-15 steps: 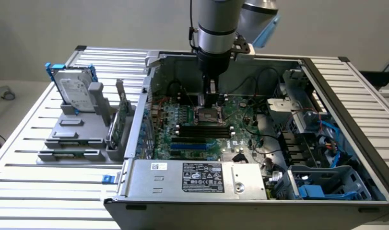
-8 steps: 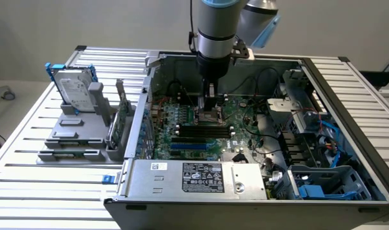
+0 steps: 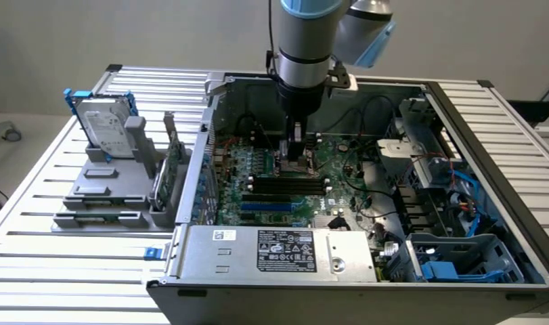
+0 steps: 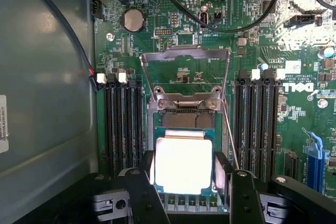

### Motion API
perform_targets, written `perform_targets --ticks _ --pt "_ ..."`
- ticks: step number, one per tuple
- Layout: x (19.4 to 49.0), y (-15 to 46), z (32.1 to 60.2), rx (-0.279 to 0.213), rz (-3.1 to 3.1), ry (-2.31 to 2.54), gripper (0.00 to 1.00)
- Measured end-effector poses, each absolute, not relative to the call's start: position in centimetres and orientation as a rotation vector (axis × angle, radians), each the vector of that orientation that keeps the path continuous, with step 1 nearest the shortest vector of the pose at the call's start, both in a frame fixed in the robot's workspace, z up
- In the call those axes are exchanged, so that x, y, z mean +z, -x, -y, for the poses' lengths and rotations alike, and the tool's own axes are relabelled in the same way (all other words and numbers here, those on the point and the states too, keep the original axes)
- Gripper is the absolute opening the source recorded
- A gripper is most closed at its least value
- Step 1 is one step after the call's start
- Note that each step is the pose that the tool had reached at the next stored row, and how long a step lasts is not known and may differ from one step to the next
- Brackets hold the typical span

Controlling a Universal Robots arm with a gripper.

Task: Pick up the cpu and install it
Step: 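Place the cpu into insertion slot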

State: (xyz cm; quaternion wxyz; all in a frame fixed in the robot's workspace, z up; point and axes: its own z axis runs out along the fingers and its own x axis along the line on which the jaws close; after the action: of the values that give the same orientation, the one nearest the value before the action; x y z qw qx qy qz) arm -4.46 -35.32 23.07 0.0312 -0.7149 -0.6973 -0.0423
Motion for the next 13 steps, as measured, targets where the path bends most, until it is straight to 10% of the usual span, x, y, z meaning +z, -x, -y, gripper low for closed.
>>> perform_targets --ticks 13 --pt "21.9 4.5 35.3 -0.161 2.160 2.215 0.54"
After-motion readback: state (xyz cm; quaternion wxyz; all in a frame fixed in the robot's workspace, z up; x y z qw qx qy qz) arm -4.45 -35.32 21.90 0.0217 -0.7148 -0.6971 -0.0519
